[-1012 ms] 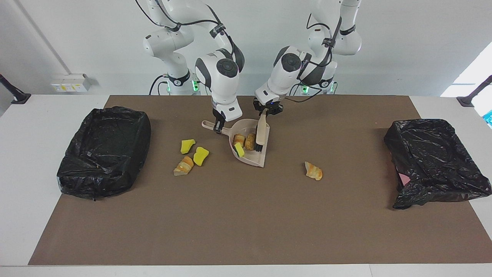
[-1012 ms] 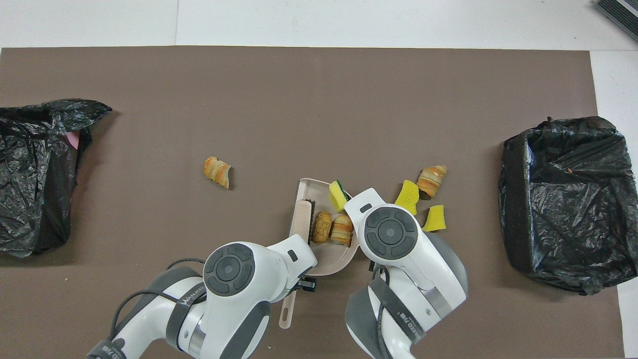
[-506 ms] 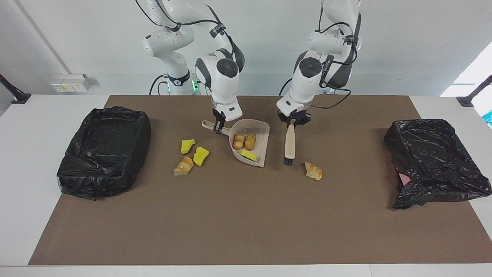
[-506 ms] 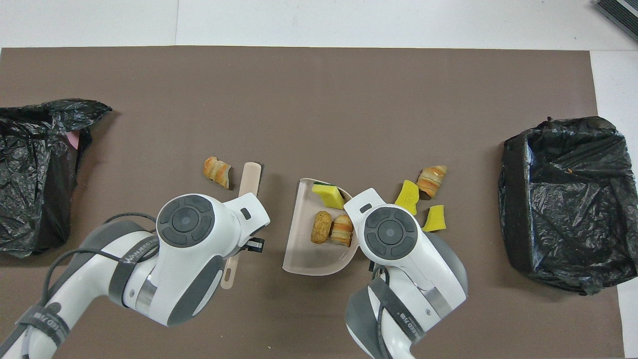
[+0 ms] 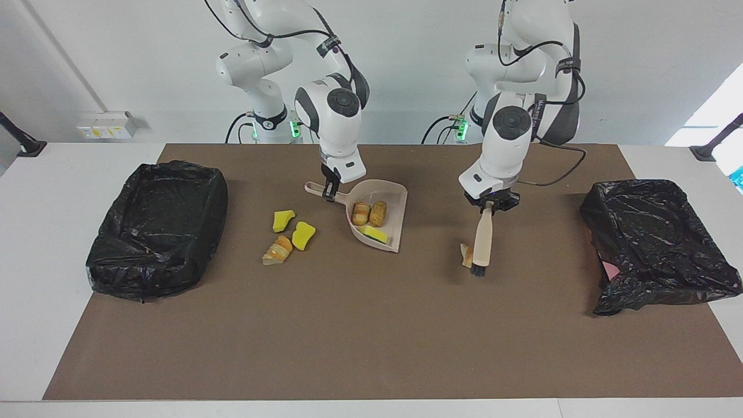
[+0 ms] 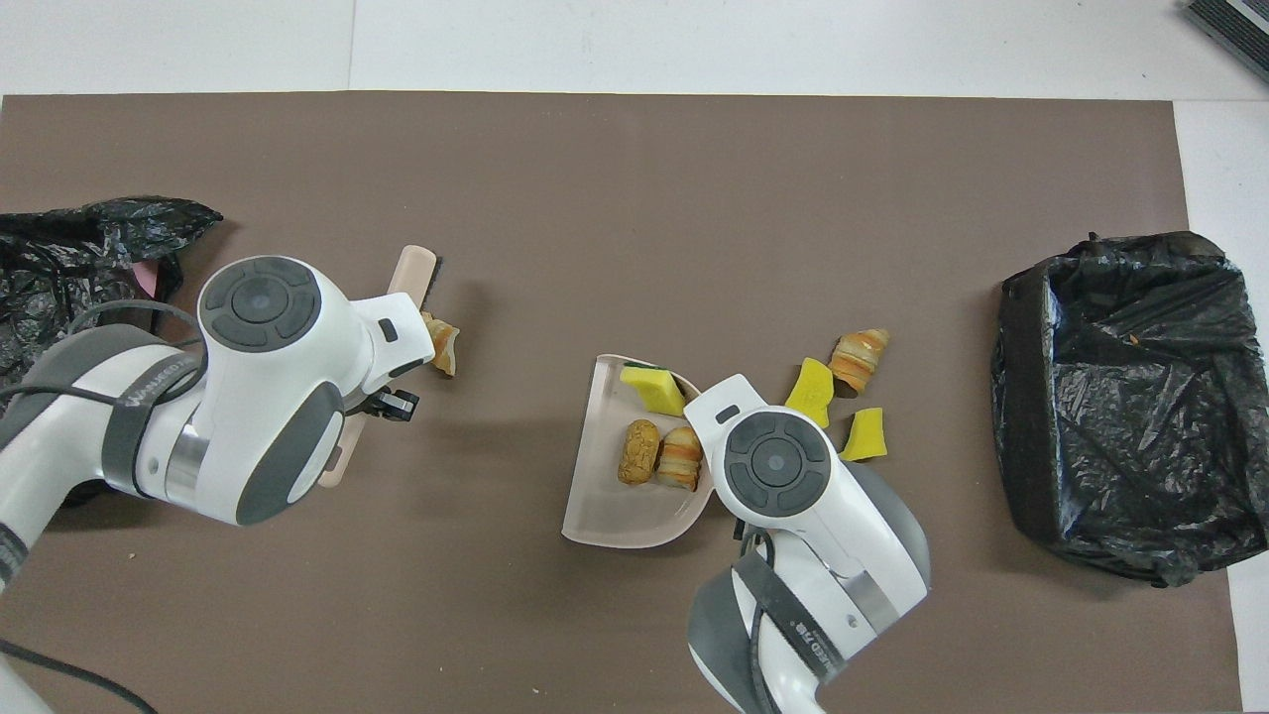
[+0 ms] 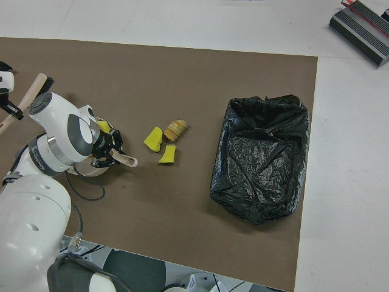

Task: Sweep and dump trash in bin
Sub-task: 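Sweep the far scrap into the dustpan with the left gripper's brush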

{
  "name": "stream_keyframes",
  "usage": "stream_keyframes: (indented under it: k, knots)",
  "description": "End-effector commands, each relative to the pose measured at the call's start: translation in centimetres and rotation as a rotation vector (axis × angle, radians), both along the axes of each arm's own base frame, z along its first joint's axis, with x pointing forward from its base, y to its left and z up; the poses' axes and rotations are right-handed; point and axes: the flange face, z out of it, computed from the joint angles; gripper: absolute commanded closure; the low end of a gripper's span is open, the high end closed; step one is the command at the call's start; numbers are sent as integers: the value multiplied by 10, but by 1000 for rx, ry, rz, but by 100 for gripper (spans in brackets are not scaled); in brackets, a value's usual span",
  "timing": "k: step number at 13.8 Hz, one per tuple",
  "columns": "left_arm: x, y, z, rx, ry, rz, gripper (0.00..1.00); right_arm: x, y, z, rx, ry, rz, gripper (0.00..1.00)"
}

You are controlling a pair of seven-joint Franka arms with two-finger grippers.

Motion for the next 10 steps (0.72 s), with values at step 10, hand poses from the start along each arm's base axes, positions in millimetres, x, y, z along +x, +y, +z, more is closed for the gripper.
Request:
stream_keyframes:
  k: [10]
  knots:
    - [4, 13, -68, -9, 298, -70, 100, -3, 3, -3, -12, -24, -18, 100]
